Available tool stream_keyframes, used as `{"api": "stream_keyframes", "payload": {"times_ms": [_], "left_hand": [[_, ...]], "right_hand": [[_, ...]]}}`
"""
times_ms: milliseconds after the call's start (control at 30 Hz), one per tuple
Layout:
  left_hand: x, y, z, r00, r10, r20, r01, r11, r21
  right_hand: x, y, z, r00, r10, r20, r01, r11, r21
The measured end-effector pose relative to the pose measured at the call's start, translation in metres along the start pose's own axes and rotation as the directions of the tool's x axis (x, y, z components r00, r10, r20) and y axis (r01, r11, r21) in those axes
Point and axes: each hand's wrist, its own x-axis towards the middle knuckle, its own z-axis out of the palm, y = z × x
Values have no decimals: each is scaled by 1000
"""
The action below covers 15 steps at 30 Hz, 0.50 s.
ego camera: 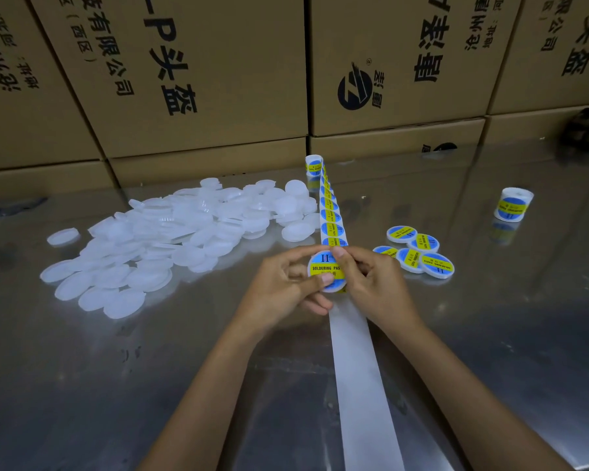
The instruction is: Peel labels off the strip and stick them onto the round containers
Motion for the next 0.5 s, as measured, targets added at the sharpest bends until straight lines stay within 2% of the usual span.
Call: {"api": "stream_keyframes", "payload": {"times_ms": [100, 267, 367, 500], "left_hand": [[0, -2, 1, 1000, -12, -21, 11, 999, -45], [1, -3, 4, 994, -44, -97, 31, 991, -132], [1, -3, 4, 988, -95, -123, 71, 981, -183], [0, -4, 3, 988, -92, -120, 71, 982, -175]], "right_hand": [[2, 0, -3, 998, 52, 24, -54, 997, 59], [1, 4, 1, 992, 4, 129, -10, 999, 48], [2, 5, 2, 990, 5, 139, -12, 999, 48], [3, 7, -1, 990, -8, 139, 0, 999, 53]]}}
